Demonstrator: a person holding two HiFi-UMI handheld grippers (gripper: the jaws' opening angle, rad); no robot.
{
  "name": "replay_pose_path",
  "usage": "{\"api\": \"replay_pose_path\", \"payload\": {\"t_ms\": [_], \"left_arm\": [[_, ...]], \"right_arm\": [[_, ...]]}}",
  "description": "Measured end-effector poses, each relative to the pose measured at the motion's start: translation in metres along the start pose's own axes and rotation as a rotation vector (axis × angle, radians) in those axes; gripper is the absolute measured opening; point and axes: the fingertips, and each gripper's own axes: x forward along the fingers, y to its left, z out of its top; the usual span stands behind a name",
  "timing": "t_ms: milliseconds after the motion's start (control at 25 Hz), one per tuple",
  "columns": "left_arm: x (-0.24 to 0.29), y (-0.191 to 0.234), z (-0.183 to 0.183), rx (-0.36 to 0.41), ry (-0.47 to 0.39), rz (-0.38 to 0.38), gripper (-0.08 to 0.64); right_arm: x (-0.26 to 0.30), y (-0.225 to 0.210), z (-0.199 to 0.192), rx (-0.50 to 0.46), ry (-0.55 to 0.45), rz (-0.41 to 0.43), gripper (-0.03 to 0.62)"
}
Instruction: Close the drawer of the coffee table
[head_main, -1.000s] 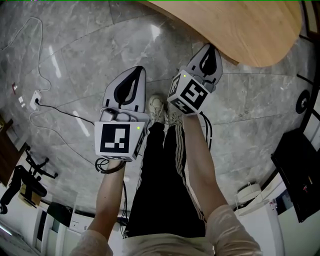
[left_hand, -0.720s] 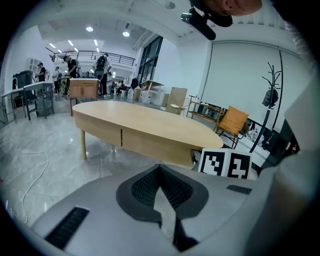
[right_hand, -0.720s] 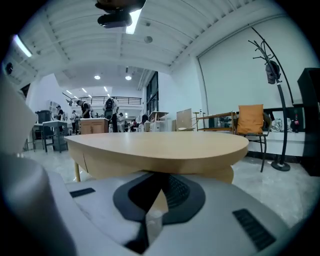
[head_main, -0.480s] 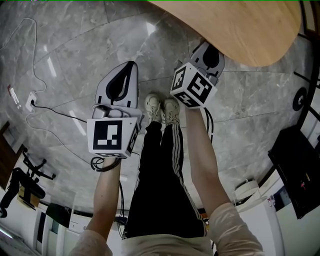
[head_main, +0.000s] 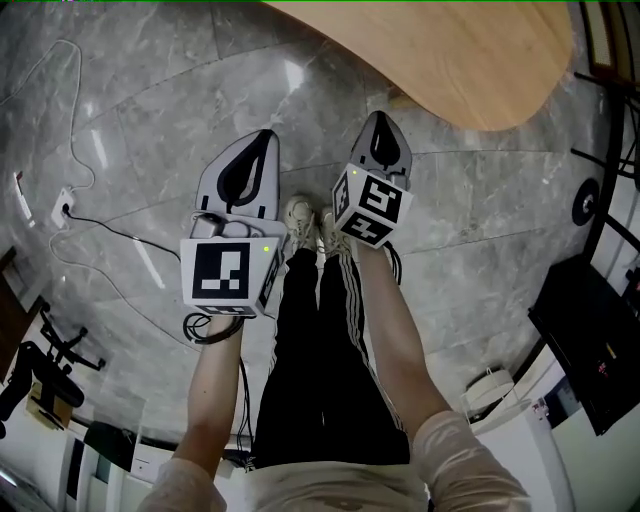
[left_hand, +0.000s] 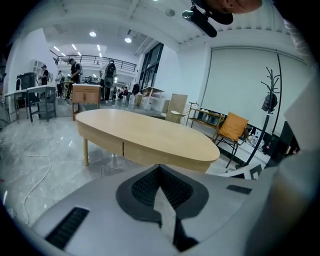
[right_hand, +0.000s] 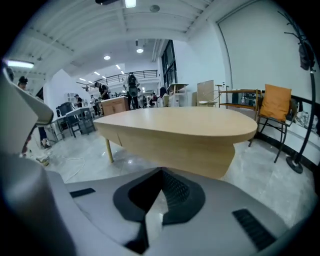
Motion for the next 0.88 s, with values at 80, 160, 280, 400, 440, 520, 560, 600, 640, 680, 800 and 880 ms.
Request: {"api": "replay_pose_path", "payload": {"t_ms": [80,160,280,400,440,520,560,600,640,680,800,880], "left_arm": [[-0.012,-0.003,0.016,-0.013,-0.012,0.015,0.009],[-0.025,-0.007,0.044,-0.022,-0.043,0.026,0.009],[-0.042,-0.002,0.109,0.000,-0.140,0.058,0.009],[-0.080,-0.010,0.180,0.008,-0.224,0.081,0.009],[-0.098,-0.017,0.203,0.009,-0.247,0.084,0.009],[-0.140,-0.032,0.244,0.013,-0.285,0.098,0.008],[-0.161,-0.039,0.261,0.012,-0.301,0.110,0.009],[-0.183,-0.047,0.275,0.009,-0.315,0.124,0.009],[-0.203,-0.054,0.287,0.008,-0.328,0.139,0.008],[-0.222,-0.061,0.297,0.013,-0.342,0.151,0.008],[-0.272,-0.076,0.317,0.065,-0.381,0.170,0.009],[-0.300,-0.084,0.321,0.091,-0.397,0.178,0.009]], "right_arm": [[-0.018,0.011,0.021,-0.014,-0.019,0.041,0.006],[-0.033,0.017,0.062,-0.032,-0.065,0.059,0.006],[-0.045,0.031,0.155,-0.011,-0.198,0.089,0.006],[-0.089,0.042,0.258,-0.001,-0.335,0.113,0.006],[-0.112,0.044,0.290,-0.005,-0.375,0.116,0.006],[-0.166,0.049,0.345,-0.020,-0.436,0.129,0.006],[-0.196,0.052,0.366,-0.028,-0.455,0.145,0.006],[-0.225,0.055,0.383,-0.037,-0.466,0.168,0.006],[-0.253,0.059,0.395,-0.047,-0.467,0.198,0.006],[-0.278,0.064,0.403,-0.060,-0.460,0.231,0.006],[-0.340,0.086,0.414,-0.112,-0.408,0.347,0.006],[-0.374,0.098,0.411,-0.129,-0.375,0.414,0.006]]}}
